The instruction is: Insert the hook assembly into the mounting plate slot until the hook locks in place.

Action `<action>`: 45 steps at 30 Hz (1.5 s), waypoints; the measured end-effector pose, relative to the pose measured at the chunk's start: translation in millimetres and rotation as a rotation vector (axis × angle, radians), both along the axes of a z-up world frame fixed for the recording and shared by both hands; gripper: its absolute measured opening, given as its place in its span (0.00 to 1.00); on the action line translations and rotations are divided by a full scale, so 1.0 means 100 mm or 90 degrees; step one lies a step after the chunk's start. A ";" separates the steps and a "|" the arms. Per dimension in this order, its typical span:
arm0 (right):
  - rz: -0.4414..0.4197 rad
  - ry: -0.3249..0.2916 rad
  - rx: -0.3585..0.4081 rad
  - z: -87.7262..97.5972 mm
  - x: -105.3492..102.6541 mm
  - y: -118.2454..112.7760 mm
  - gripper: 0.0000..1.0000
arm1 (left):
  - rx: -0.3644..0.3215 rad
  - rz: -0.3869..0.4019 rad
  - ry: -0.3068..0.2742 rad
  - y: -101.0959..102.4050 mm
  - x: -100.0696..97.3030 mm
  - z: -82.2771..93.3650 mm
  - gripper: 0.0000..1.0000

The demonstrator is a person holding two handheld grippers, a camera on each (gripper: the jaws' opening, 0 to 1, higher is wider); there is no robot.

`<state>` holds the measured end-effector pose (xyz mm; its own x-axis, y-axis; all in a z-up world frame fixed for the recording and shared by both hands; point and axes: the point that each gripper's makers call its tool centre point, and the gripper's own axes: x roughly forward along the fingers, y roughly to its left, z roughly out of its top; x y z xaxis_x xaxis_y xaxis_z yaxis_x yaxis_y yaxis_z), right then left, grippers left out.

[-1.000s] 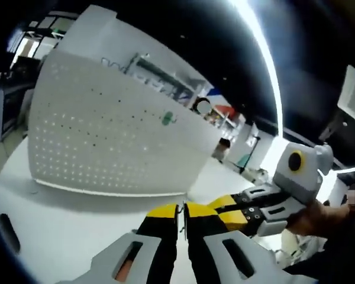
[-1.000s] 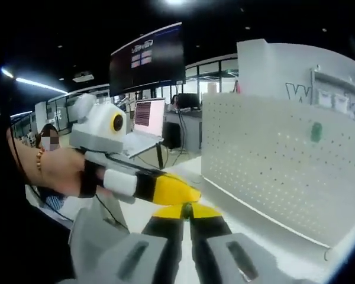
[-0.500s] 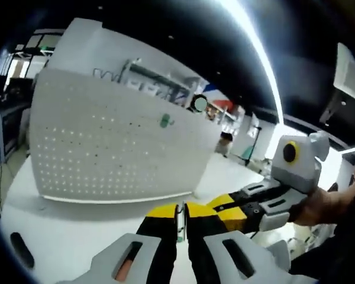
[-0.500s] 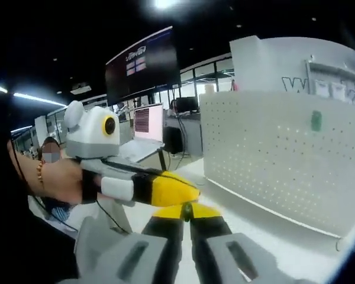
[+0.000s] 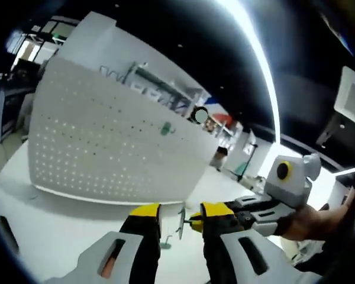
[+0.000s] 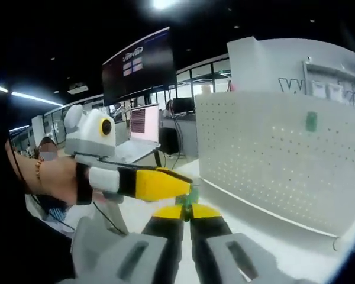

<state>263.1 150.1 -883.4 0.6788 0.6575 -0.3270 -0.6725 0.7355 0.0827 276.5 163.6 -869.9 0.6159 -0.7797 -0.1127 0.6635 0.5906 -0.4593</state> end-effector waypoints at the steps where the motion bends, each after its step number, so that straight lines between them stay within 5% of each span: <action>1: -0.004 -0.003 -0.002 0.00 0.01 -0.02 0.00 | 0.003 -0.004 -0.004 0.00 -0.01 0.00 0.29; 5: -0.016 -0.004 -0.001 0.01 0.04 -0.08 0.00 | -0.002 -0.009 -0.012 0.01 -0.04 0.02 0.31; 14: -0.025 0.005 0.000 -0.01 0.08 -0.15 0.00 | -0.009 -0.028 -0.043 -0.04 -0.12 0.09 0.59; 16: -0.028 0.002 -0.001 -0.01 0.10 -0.16 0.00 | -0.029 -0.044 -0.029 -0.09 -0.16 0.09 0.71; 23: -0.042 -0.011 -0.008 0.01 0.18 -0.19 0.00 | 0.035 -0.066 -0.051 -0.18 -0.28 -0.05 0.92; 36: -0.088 -0.035 0.003 0.06 0.38 -0.26 0.00 | 0.069 -0.062 -0.072 -0.21 -0.28 -0.07 1.00; 45: -0.157 -0.114 -0.002 0.21 0.67 -0.42 0.00 | 0.059 -0.039 -0.039 -0.11 -0.25 -0.13 1.00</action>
<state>329.8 107.9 -862.9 0.8649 0.4648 -0.1894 -0.4772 0.8785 -0.0236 251.4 152.6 -883.3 0.5754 -0.8041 -0.1497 0.7246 0.5861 -0.3626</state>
